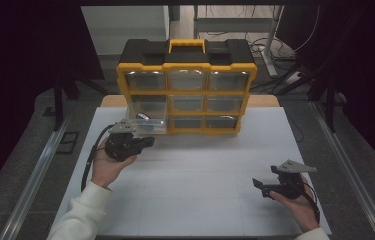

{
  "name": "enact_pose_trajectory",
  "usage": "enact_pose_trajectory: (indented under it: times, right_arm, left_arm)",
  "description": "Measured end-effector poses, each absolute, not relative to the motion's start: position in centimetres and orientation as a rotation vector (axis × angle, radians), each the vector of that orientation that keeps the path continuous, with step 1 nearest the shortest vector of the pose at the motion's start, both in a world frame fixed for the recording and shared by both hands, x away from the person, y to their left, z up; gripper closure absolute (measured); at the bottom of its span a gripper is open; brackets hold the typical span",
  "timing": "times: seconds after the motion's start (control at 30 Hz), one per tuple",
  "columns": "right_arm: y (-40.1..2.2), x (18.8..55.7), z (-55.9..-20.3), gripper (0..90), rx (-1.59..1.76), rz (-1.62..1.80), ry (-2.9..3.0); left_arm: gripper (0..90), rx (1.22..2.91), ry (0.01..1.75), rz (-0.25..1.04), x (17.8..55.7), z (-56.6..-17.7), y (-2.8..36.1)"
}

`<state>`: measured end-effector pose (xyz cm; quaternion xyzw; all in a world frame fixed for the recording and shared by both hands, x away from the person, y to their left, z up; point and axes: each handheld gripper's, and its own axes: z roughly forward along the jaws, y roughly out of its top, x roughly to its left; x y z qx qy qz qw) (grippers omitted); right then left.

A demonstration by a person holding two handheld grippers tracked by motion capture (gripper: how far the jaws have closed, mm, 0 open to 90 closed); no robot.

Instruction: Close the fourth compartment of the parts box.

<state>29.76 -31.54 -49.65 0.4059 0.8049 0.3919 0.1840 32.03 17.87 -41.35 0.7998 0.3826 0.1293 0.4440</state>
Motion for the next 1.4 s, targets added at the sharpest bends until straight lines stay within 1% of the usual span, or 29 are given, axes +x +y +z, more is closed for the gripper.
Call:
enact_pose_trajectory:
  times: [0.13, 0.3, 0.63, 1.4]
  right_arm:
    - [-31.5, 29.7, -49.6, 12.6, 1.147, 1.104, 2.269]
    - [-31.6, 29.8, -49.6, 12.6, 1.144, 1.115, 2.272]
    - [-31.5, 29.8, -49.5, 12.6, 1.138, 1.122, 2.274]
    - [-31.4, 29.9, -49.6, 12.5, 1.138, 1.120, 2.273]
  left_arm:
    - [90.0, 1.982, 0.974, 0.342, 32.4, -41.5, 18.0]
    - [90.0, 1.983, 0.994, 0.340, 33.1, -41.7, 17.9]
    - [90.0, 1.989, 1.027, 0.379, 34.4, -41.1, 18.1]
    - [90.0, 2.014, 1.063, 0.404, 35.6, -41.3, 18.2]
